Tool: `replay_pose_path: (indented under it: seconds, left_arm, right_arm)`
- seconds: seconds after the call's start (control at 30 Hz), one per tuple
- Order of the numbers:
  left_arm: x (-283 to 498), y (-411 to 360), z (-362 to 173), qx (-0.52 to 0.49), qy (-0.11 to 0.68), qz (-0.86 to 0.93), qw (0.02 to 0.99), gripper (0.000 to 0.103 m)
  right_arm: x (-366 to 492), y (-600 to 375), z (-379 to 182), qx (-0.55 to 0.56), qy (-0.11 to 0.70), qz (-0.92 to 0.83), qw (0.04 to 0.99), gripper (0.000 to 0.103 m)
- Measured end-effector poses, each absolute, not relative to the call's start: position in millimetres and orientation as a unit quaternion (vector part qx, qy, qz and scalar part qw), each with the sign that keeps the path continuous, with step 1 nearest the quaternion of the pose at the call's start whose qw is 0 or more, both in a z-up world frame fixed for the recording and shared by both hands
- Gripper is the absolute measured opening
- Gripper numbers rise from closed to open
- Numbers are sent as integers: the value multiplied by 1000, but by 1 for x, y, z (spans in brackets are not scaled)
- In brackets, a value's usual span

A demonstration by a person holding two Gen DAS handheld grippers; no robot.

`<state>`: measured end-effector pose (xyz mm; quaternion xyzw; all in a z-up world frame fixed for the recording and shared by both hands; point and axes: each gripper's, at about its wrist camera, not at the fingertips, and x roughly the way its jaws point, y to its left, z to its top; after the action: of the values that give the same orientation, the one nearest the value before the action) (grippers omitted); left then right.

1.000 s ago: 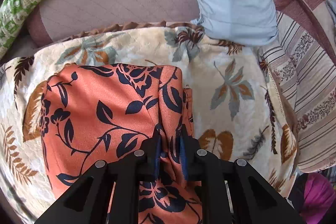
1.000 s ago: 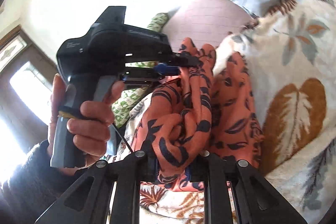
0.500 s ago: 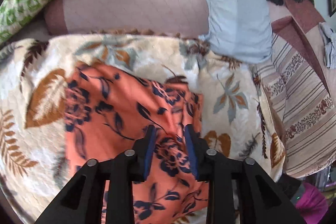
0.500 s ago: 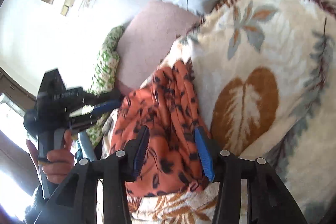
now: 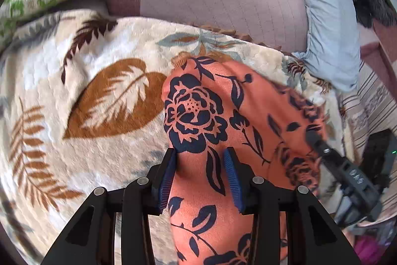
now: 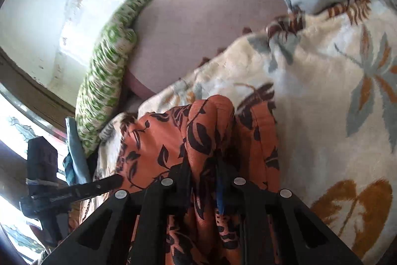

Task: Fold small clothes

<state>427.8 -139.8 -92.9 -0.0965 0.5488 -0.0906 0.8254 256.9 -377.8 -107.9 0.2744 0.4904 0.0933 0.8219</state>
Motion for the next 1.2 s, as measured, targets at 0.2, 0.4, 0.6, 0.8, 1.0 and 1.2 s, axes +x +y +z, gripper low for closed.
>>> replay_pose_path:
  seconds: [0.2, 0.4, 0.6, 0.8, 1.0, 1.2]
  left_arm:
    - [428, -169, -106, -22, 538, -58, 841, 41]
    - [402, -165, -83, -21, 522, -52, 851, 41]
    - [370, -169, -71, -9, 521, -50, 852, 41]
    - [337, -173, -45, 12, 522, -39, 852, 41]
    - [328, -176, -47, 2, 550, -45, 834, 45]
    - [316, -154, -66, -69, 576, -67, 812, 52]
  right_arm:
    - [245, -404, -144, 308, 527, 47, 791, 17]
    - [209, -403, -93, 332, 491, 84, 801, 29]
    - [174, -389, -98, 297, 533, 65, 790, 48]
    - [165, -381, -94, 288, 548, 58, 783, 52]
    - [163, -363, -94, 218, 577, 62, 785, 51]
    - [153, -375, -74, 199, 544, 74, 812, 14]
